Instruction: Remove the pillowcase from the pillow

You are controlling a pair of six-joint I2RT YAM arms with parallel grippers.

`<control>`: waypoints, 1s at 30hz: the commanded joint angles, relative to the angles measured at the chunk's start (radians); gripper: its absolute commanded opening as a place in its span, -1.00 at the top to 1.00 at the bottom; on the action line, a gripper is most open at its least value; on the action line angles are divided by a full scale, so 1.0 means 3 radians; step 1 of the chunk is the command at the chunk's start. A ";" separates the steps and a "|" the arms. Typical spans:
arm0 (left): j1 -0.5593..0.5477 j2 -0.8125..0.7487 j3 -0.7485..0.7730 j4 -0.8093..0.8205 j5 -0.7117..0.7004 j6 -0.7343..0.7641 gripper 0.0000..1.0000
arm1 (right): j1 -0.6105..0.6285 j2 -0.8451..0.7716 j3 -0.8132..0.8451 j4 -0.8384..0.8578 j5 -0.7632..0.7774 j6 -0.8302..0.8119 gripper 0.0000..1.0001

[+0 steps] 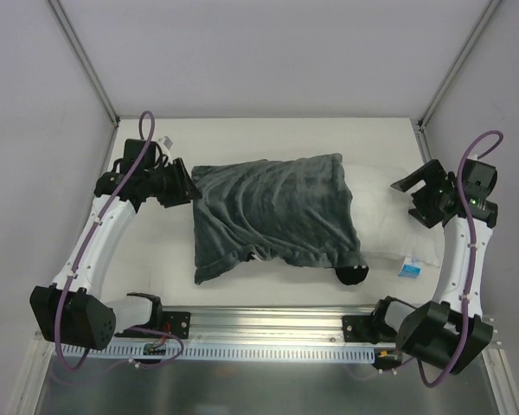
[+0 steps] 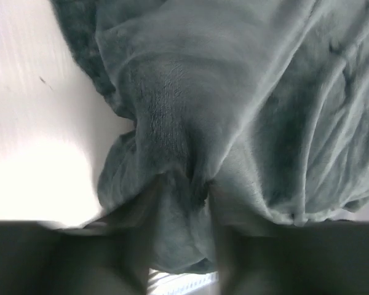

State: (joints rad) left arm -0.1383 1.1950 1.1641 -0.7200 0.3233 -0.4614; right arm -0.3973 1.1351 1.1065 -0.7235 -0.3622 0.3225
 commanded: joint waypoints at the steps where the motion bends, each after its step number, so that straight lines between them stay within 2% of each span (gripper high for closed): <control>1: -0.0009 -0.0015 0.0057 0.0227 0.0021 0.0167 0.10 | -0.0005 -0.0377 0.0076 0.0029 0.0226 -0.0175 -0.90; 2: -0.0040 -0.0061 0.0022 0.0227 0.0052 0.0238 -0.16 | -0.0005 -0.0464 0.0009 -0.0032 0.0200 -0.0216 -0.95; 3: -0.0065 -0.0097 -0.0065 0.0227 0.0088 0.0270 -0.64 | -0.0010 -0.0622 -0.0133 -0.0073 0.0195 -0.0241 -0.98; 5: -0.0132 -0.0250 -0.0178 0.0222 0.0154 0.0366 -0.93 | -0.0010 -0.0791 -0.0307 -0.0155 0.0205 -0.0272 -0.99; 6: -0.0168 -0.0326 -0.0315 0.0197 0.0150 0.0377 -0.97 | -0.0005 -0.0954 -0.0470 -0.0170 0.0185 -0.0282 -0.99; 12: -0.0852 -0.1093 -0.0663 -0.0207 -0.0489 0.0045 -0.97 | 0.0000 -0.1196 -0.0712 -0.0283 0.0022 -0.0303 -0.99; 17: -0.1016 -0.1462 -0.1134 -0.0458 -0.0608 -0.0169 -0.98 | -0.0005 -0.1222 -0.0590 -0.0370 -0.0045 -0.0303 -0.99; 20: -0.1471 -0.1325 -0.1099 -0.0453 -0.0786 -0.0480 -0.97 | -0.0005 -0.1232 -0.0559 -0.0385 -0.0030 -0.0278 -0.99; 22: -0.1812 -0.1086 -0.1150 -0.0458 -0.1117 -0.0619 -0.97 | 0.0000 -0.1232 -0.0564 -0.0385 -0.0066 -0.0247 -0.99; 25: -0.2059 -0.0713 -0.1252 -0.0448 -0.1506 -0.1007 -0.97 | 0.0000 -0.1247 -0.0590 -0.0385 -0.0086 -0.0236 -0.99; 30: -0.2249 -0.0323 -0.1451 -0.0101 -0.1686 -0.1101 -0.97 | -0.0005 -0.1258 -0.0579 -0.0411 -0.0091 -0.0262 -0.99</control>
State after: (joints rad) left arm -0.7879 1.0676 0.7589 -0.8093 -0.0826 -0.7197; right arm -0.3973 0.7719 0.8993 -0.8181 -0.3561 0.2466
